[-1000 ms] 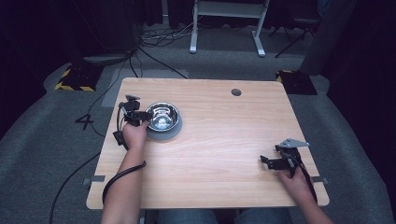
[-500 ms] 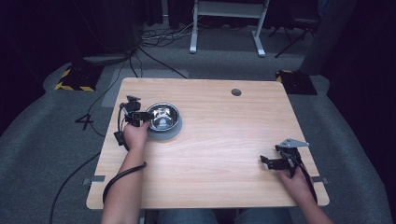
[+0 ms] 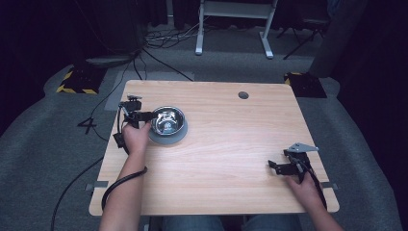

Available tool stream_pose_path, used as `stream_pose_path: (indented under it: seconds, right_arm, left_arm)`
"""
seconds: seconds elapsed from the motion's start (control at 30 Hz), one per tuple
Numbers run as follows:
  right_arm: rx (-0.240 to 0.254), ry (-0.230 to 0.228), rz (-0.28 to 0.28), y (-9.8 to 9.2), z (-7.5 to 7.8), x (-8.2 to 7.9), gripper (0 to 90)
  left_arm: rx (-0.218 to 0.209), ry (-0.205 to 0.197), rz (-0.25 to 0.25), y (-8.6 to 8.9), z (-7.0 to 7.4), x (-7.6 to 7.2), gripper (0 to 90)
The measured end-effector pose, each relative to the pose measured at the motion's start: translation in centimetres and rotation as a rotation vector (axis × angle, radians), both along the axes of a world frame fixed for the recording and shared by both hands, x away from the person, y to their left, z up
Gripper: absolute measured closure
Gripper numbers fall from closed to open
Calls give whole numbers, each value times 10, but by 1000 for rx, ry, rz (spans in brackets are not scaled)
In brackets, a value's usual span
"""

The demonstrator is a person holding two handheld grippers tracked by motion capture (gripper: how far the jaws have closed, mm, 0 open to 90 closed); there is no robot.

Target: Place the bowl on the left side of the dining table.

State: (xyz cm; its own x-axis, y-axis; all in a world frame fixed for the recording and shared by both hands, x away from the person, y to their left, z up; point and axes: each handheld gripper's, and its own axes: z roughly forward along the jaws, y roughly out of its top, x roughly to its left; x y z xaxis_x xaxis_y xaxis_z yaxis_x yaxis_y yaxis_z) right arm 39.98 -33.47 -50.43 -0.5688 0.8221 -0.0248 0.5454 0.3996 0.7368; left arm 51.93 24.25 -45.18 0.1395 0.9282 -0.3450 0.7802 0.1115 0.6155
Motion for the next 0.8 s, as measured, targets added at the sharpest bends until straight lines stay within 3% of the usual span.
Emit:
stream_pose_path:
  seconds: [0.1, 0.2, 0.23, 0.43, 0.8]
  right_arm:
    - [0, 1, -1, 0, 0, 0, 117]
    - [2, 4, -3, 0, 0, 0, 117]
    - [1, 3, -1, 0, 0, 0, 117]
    - [3, 6, -5, 1, 0, -1, 117]
    - [6, 2, -10, 0, 0, -1, 120]
  left_arm:
    - [0, -18, -4, 0, 6, -4, 448]
    - [37, -43, -23, -1, 14, -10, 448]
    - [30, -48, -25, -2, 16, -12, 448]
    - [56, -103, -92, -9, 29, -27, 449]
    - [59, -131, -174, -20, 44, -72, 451]
